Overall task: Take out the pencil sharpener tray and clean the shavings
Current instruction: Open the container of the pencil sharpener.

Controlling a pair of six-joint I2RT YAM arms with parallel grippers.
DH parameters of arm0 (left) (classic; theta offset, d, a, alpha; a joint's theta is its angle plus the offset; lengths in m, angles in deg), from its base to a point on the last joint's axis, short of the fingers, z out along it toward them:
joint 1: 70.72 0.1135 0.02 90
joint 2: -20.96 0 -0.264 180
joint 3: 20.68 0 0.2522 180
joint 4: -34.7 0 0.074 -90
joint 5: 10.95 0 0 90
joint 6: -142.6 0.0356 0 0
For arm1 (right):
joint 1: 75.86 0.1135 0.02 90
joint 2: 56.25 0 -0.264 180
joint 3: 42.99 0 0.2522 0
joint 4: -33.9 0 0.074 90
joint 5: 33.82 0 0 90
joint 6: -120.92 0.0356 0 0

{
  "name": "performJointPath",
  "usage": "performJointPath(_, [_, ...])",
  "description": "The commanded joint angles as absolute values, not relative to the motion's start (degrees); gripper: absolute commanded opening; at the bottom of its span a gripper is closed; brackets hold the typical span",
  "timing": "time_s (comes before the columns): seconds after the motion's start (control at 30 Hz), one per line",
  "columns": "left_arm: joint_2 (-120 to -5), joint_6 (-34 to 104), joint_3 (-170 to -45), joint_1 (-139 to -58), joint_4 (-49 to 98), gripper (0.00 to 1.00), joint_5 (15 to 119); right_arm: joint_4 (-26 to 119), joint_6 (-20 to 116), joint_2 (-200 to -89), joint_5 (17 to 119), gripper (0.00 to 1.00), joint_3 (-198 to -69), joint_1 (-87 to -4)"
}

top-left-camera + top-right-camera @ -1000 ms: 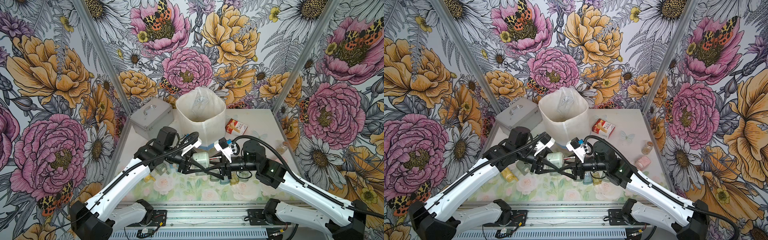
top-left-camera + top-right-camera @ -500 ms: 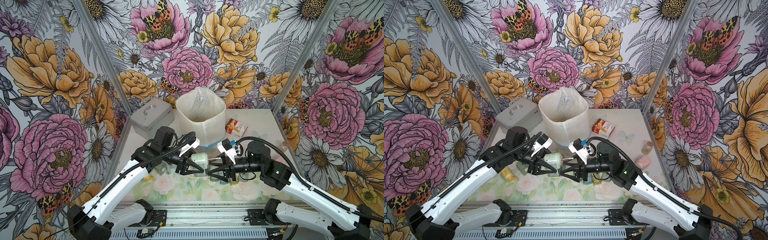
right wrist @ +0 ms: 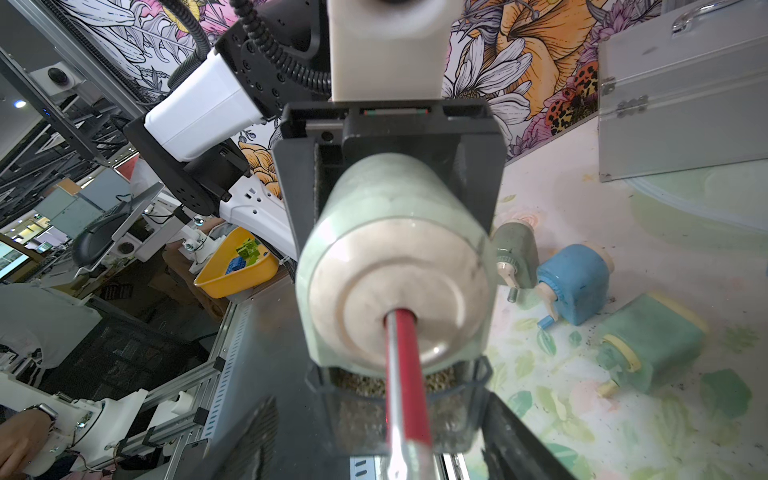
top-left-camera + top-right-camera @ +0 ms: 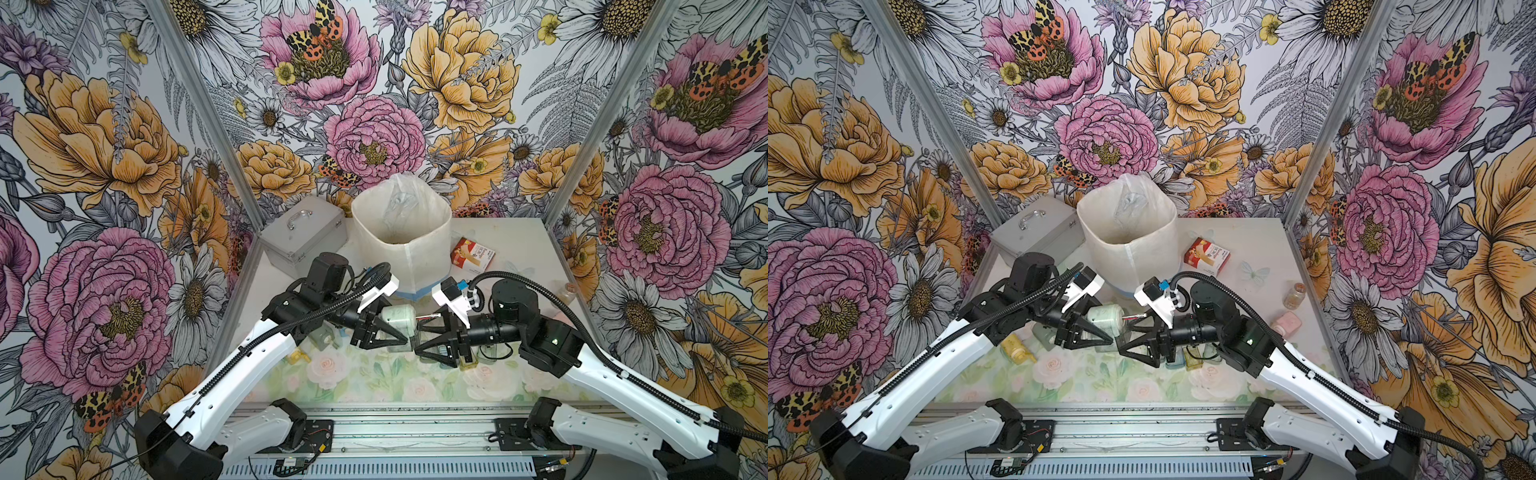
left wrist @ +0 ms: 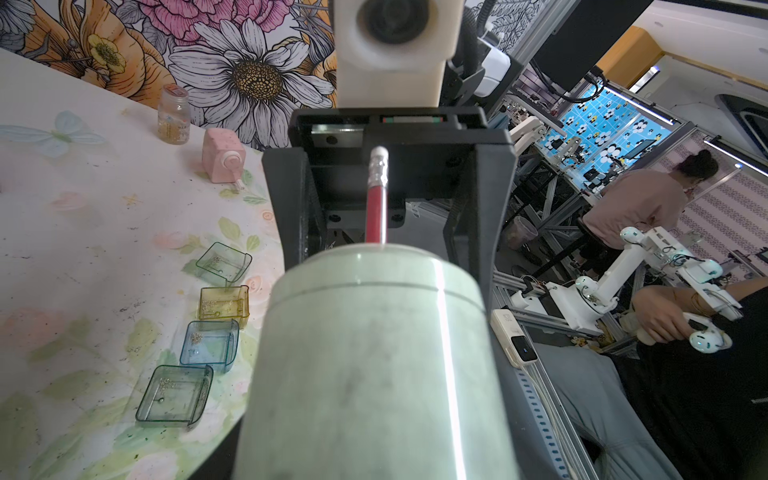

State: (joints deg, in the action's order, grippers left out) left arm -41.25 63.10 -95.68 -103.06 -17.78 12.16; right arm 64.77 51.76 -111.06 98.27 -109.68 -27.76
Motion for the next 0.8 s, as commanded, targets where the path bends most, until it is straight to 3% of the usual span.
performJointPath(0.0, [-40.96, 63.58, -97.96, -102.49, -15.62, 0.00, 11.36, 64.59, 50.20, -111.74, 98.63, 0.77, -112.00, -27.49])
performJointPath(0.5, [-40.99, 63.58, -97.95, -102.50, -15.65, 0.00, 11.32, 63.43, 50.52, -113.50, 96.52, 0.74, -112.39, -26.91])
performJointPath(0.77, [-40.92, 63.57, -97.90, -102.53, -15.62, 0.00, 11.57, 62.88, 50.97, -112.76, 96.17, 0.53, -112.27, -26.95])
